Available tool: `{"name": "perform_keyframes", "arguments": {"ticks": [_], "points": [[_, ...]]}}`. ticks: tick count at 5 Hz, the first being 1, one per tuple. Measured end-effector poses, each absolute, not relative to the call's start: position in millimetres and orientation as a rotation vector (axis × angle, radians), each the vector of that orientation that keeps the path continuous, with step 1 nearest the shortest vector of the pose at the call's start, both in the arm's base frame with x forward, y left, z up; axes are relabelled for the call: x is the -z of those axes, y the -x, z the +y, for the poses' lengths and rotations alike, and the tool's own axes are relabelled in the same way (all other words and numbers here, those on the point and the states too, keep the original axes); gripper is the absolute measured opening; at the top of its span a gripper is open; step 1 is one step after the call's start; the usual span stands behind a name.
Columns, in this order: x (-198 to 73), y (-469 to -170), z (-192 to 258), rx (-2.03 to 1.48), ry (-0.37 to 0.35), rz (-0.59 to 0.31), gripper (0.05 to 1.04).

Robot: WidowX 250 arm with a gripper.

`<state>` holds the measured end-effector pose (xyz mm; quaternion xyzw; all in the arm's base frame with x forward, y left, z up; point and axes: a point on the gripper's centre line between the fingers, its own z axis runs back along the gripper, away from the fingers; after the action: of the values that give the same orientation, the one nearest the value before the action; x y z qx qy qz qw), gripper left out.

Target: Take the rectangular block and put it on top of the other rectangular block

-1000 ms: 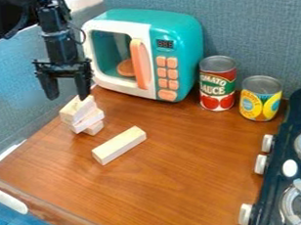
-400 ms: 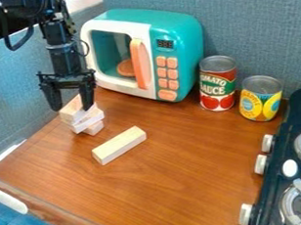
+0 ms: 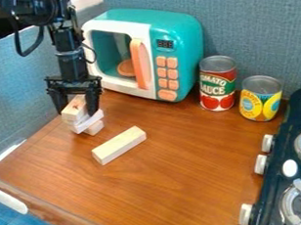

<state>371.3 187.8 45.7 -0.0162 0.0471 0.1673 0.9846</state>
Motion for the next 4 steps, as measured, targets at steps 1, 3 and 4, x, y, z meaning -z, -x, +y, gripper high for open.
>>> {"name": "perform_keyframes", "arguments": {"ticks": [1,3,4], "points": [[-45.7,-372.1,186.9,-0.326,0.04,0.091,0.694],[-49.7,-373.3,186.6,-0.314,0.05,0.089,0.597],[-52.4,-374.0,186.4,-0.318,0.053,0.09,0.597]]}}
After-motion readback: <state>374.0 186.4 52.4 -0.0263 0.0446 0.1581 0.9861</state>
